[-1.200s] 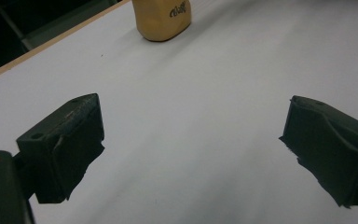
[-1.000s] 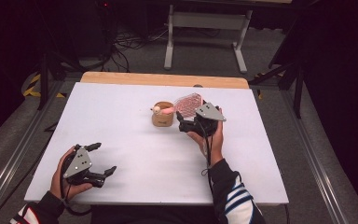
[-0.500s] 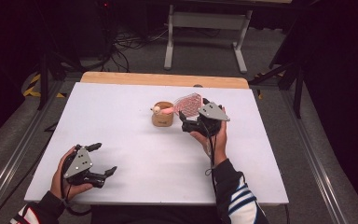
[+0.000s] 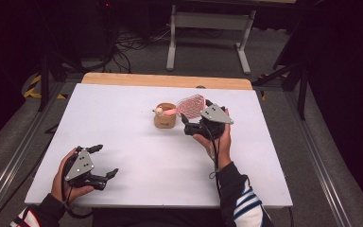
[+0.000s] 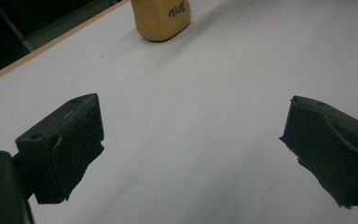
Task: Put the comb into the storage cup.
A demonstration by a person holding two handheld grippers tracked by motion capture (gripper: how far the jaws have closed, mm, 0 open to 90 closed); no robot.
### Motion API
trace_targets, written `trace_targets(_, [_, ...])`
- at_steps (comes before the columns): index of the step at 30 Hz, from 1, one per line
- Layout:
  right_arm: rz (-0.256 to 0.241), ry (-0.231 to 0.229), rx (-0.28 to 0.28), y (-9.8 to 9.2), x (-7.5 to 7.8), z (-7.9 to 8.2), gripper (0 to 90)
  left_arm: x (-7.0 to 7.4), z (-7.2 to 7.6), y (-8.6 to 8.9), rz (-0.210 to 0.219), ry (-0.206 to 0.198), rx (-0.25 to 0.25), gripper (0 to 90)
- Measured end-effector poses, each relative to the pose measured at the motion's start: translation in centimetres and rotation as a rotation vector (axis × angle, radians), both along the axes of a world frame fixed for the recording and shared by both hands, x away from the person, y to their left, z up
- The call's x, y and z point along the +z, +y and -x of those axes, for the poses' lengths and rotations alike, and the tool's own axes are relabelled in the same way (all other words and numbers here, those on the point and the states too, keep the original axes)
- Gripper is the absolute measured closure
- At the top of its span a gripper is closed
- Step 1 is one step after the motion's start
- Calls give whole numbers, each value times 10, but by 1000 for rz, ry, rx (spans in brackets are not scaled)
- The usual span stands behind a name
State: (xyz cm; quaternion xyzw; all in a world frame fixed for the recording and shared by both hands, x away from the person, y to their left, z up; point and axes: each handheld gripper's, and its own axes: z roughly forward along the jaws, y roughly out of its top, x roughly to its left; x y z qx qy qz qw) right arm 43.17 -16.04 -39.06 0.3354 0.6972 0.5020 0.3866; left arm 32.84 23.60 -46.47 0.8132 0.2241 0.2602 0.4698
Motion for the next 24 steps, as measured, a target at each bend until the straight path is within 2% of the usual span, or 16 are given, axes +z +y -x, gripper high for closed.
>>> trace_targets(24, [33, -32, 10, -1, 8, 12, 49, 2, 3, 1, 18, -17, 0, 58])
